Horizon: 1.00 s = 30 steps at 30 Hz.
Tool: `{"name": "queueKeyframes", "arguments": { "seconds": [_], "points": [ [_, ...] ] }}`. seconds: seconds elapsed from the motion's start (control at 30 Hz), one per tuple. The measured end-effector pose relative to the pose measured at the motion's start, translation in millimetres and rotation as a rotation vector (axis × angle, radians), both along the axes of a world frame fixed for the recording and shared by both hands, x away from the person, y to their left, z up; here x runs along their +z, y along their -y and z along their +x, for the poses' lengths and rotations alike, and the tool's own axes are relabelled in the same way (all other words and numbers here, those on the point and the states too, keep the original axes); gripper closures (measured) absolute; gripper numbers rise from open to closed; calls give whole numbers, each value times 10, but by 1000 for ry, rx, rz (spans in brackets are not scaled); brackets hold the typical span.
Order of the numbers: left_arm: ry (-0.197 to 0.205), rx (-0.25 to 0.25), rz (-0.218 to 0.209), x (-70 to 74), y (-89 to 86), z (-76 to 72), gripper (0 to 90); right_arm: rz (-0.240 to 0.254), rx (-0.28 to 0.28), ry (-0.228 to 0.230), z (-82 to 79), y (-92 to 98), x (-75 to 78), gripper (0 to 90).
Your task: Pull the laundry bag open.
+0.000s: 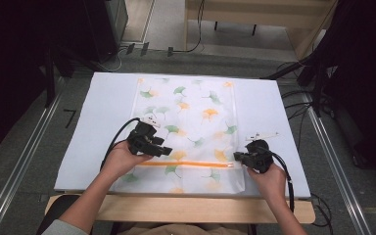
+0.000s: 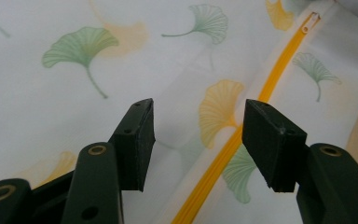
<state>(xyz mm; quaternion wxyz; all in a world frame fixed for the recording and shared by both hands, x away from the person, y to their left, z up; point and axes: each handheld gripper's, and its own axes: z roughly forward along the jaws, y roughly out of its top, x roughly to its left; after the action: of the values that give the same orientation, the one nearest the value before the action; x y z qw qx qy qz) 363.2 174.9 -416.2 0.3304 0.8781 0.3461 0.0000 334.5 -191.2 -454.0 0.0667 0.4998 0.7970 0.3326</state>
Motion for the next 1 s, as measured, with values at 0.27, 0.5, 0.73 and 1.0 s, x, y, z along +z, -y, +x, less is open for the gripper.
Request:
{"name": "queueKeyframes", "arguments": {
  "seconds": [0.27,0.5,0.73,1.0],
  "points": [
    [2,-60,-70,40,250,-105,495,78,11,34,-18,30,135,900],
    [22,-126,-119,58,536,-181,584,125,31,47,-47,31,214,900],
    [21,-183,-112,-3,866,-211,643,135,43,56,-48,8,241,900],
    [12,-212,-128,-154,1100,-221,713,139,50,44,-51,-14,237,900]
  ]
}}
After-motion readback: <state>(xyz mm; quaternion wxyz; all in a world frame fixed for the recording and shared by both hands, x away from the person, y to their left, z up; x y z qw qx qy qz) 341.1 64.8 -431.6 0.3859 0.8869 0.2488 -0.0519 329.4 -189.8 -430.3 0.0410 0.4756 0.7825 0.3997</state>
